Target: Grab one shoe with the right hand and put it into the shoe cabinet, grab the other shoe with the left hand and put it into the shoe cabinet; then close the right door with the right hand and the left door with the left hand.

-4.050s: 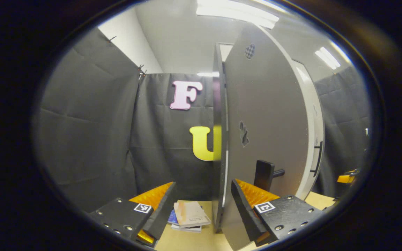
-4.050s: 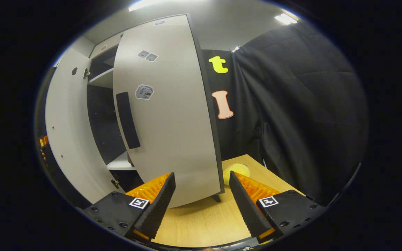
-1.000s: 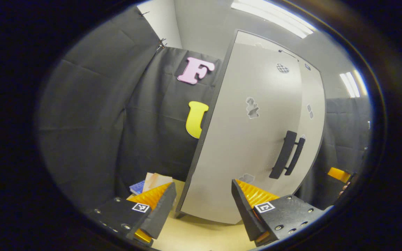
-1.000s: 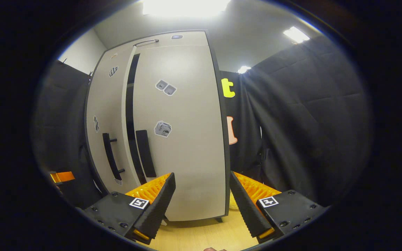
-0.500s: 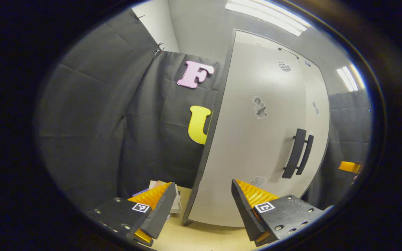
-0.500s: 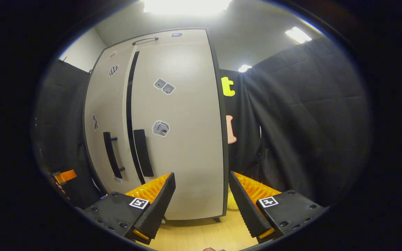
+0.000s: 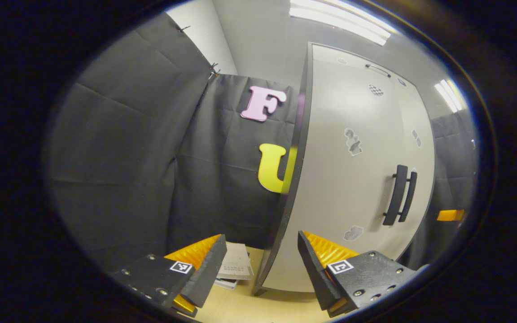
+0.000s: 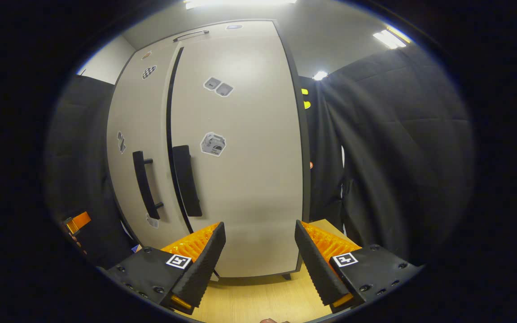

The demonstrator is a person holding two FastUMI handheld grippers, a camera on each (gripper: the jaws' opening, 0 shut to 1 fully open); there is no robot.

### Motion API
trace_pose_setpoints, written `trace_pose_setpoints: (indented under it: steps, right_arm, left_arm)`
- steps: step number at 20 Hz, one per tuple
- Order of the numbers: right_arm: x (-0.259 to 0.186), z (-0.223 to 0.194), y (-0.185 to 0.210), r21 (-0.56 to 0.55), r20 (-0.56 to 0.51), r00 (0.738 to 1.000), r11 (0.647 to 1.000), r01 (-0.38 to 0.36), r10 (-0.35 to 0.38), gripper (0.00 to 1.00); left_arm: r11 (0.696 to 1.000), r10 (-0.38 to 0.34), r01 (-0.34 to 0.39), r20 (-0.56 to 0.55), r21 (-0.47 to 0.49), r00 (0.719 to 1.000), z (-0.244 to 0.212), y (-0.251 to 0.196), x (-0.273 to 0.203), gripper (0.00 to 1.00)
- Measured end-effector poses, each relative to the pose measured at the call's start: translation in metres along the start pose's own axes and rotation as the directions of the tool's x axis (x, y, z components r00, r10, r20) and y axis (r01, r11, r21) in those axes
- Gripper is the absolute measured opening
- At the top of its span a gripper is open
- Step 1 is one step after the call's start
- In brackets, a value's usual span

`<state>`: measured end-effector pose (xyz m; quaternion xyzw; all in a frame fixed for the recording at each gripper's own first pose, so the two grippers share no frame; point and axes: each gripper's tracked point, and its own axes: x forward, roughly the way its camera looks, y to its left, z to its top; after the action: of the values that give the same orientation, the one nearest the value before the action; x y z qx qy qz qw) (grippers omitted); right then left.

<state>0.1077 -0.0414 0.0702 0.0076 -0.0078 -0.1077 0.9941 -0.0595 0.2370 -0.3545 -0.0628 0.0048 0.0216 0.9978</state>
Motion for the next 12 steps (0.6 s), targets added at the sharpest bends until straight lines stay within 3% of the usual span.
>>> trace_pose_setpoints:
  steps: [6, 7, 12]
  right_arm:
    - [0.004, -0.009, -0.001, 0.023, -0.009, 0.994, 0.994, -0.110, 0.110, 0.98]
    - [0.006, -0.010, -0.009, 0.018, -0.005, 0.992, 0.992, -0.124, 0.124, 0.98]
    - [0.014, -0.022, -0.087, 0.011, -0.003, 0.981, 0.981, -0.195, 0.195, 0.98]
  left_arm:
    - [0.997, 0.048, -0.049, 0.022, 0.056, 0.999, 0.019, -0.025, -0.028, 0.95]
    - [0.997, 0.061, -0.062, 0.023, 0.054, 0.998, 0.021, -0.035, -0.033, 0.92]
    - [0.989, 0.138, -0.141, 0.048, 0.046, 0.989, 0.018, -0.120, -0.056, 0.94]
